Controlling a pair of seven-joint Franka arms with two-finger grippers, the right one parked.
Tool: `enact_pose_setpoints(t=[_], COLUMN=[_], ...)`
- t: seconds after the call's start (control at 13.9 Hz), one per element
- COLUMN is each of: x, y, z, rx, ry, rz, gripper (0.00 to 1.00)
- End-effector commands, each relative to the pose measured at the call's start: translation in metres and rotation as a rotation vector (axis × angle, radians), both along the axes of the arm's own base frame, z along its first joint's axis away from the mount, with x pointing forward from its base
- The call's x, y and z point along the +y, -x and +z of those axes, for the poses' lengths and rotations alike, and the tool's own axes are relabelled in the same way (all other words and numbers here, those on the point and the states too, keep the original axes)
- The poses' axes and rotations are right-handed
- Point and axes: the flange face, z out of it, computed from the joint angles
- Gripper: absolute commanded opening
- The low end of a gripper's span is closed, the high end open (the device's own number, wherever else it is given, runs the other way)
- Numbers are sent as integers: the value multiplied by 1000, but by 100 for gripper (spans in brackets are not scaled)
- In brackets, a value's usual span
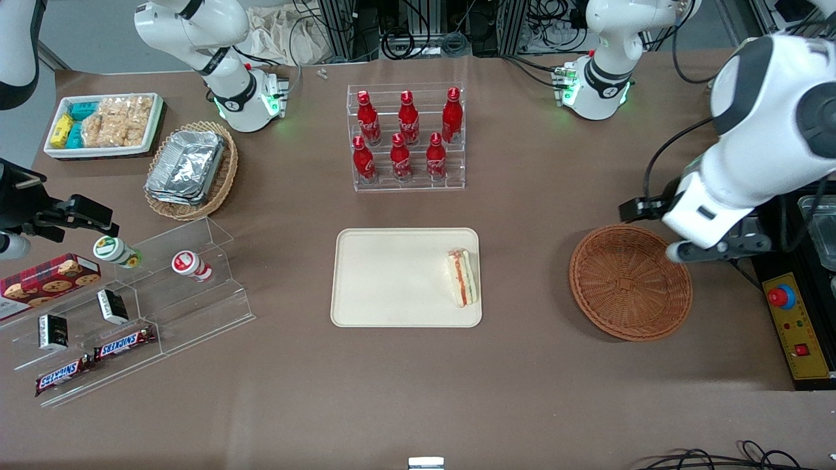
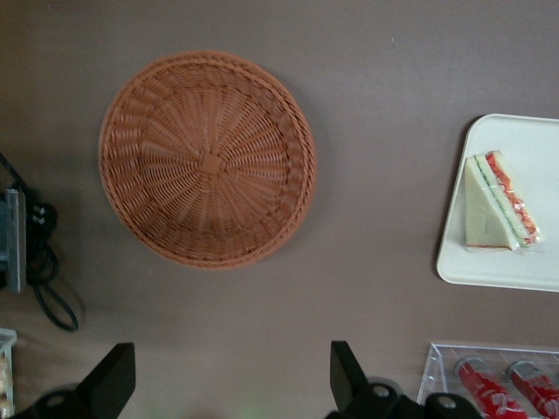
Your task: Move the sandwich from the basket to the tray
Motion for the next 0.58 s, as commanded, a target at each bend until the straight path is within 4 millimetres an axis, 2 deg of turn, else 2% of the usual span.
enact_pose_setpoints(t=[0.0, 0.14, 0.36, 0.51], x=[29, 36, 34, 33], y=[49, 65, 49, 35], z=[-10, -23, -15, 2], rx=[-89, -129, -93, -37], ry=[13, 6, -26, -66], rz=[-32, -87, -120, -196], gripper=[100, 100, 100, 100])
